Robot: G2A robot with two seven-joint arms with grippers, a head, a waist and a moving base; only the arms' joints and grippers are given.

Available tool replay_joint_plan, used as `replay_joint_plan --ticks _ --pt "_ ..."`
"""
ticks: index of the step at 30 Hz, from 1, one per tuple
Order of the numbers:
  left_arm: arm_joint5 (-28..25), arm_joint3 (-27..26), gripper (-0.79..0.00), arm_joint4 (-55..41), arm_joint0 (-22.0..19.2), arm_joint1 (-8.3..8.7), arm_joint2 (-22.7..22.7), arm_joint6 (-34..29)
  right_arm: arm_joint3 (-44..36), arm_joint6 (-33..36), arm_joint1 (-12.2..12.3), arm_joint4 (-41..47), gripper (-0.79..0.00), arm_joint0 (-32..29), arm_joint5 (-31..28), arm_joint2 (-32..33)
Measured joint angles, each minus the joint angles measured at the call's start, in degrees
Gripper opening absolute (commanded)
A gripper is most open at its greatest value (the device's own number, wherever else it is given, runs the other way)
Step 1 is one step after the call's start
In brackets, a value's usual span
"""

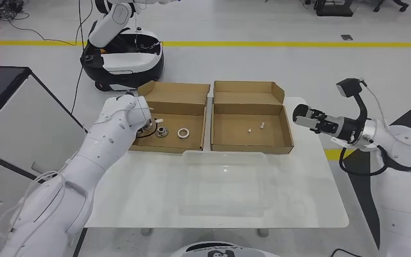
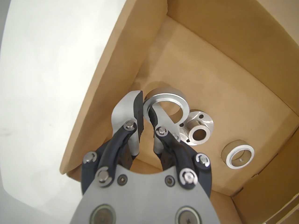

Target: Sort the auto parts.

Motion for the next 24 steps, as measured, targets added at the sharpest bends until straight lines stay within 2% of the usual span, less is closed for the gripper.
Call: replay_joint_plan --ticks 10,13,14,16,17,18,19,24 --pt "-0.32 2.94 -0.785 -0.24 -0.22 -1.46 0.55 0.28 0.00 0.00 0.00 0.00 0.000 0.00 0.00 0.00" --pt "-0.40 3.68 -0.619 -0.26 -0.38 -1.83 0.58 0.26 0.00 0.00 0.00 0.00 0.000 0.00 0.00 0.00" --pt "-0.47 3.99 -0.526 -0.20 -0.42 -1.96 0.60 0.26 0.00 0.00 0.00 0.00 0.000 0.00 0.00 0.00" --pt "-0.53 4.47 -0.403 -0.07 -0.50 -2.14 0.61 0.31 0.00 0.00 0.00 0.00 0.000 0.00 0.00 0.00" --pt "-0.55 4.76 -0.160 0.01 -0.56 -2.26 0.59 0.37 0.00 0.00 0.00 0.00 0.000 0.00 0.00 0.00" --pt "-0.53 4.96 -0.046 0.07 -0.59 -2.33 0.56 0.40 0.00 0.00 0.00 0.00 0.000 0.00 0.00 0.00" --pt "-0.43 5.14 0.000 0.12 -0.62 -2.41 0.52 0.44 0.00 0.00 0.00 0.00 0.000 0.00 0.00 0.00" --pt "0.27 5.65 0.000 0.57 -0.69 -2.71 0.11 0.72 0.00 0.00 0.00 0.00 0.000 0.00 0.00 0.00"
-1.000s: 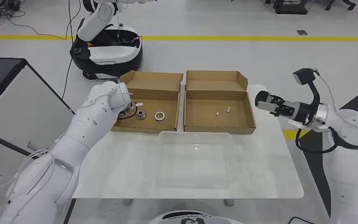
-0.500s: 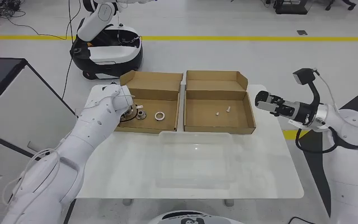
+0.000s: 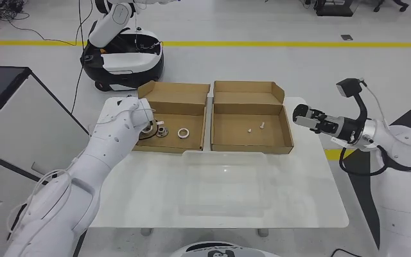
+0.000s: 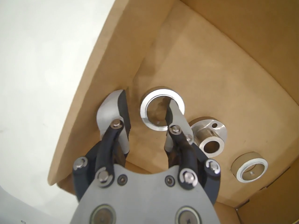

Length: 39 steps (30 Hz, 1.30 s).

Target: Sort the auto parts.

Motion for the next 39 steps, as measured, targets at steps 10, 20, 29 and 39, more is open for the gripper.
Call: replay_joint_plan --ticks 10,20,29,39 --pt "1.37 -4.65 0.000 1.42 1.02 0.90 -2.92 0.85 0.00 0.00 0.00 0.00 0.000 0.00 0.00 0.00" --pt "2.13 -18.61 0.000 2.03 6.08 3.60 -9.11 1.72 0.00 0.00 0.00 0.00 0.000 0.00 0.00 0.00" --pt "-0.80 -38.19 0.000 3.64 15.07 7.02 -18.45 1.86 0.00 0.00 0.00 0.00 0.000 0.00 0.00 0.00" --pt "-15.95 -54.66 0.000 -3.93 27.63 9.27 -30.99 7.09 0.00 0.00 0.00 0.00 0.000 0.00 0.00 0.00"
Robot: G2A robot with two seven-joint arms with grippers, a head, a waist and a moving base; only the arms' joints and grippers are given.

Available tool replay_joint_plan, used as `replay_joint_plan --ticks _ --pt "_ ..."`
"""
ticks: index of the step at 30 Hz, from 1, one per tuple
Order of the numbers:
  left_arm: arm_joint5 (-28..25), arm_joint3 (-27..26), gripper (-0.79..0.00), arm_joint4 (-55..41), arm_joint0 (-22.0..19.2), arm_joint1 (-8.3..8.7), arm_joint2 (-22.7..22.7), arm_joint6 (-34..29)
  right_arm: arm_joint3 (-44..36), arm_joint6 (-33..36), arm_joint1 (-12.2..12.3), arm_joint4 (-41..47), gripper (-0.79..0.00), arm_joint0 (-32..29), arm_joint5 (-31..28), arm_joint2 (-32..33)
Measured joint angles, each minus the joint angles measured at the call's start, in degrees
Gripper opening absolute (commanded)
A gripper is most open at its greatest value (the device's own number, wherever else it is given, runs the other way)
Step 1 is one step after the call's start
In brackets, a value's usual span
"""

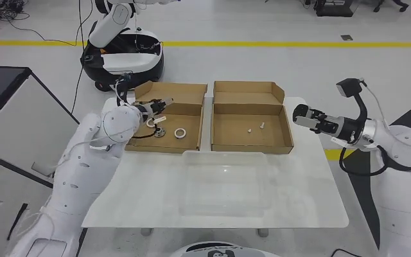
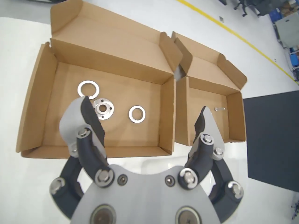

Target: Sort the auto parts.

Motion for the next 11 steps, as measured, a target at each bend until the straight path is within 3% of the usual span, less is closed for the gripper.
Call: replay_joint_plan --ticks 5,11 --pt "-6.93 -4.12 0.000 -4.60 4.59 0.85 -6.34 -0.57 0.00 0.00 0.00 0.00 0.000 0.00 0.00 0.00" --pt "-11.12 -7.09 0.000 -10.99 8.67 1.45 -13.14 -1.58 0.00 0.00 0.00 0.00 0.000 0.00 0.00 0.00"
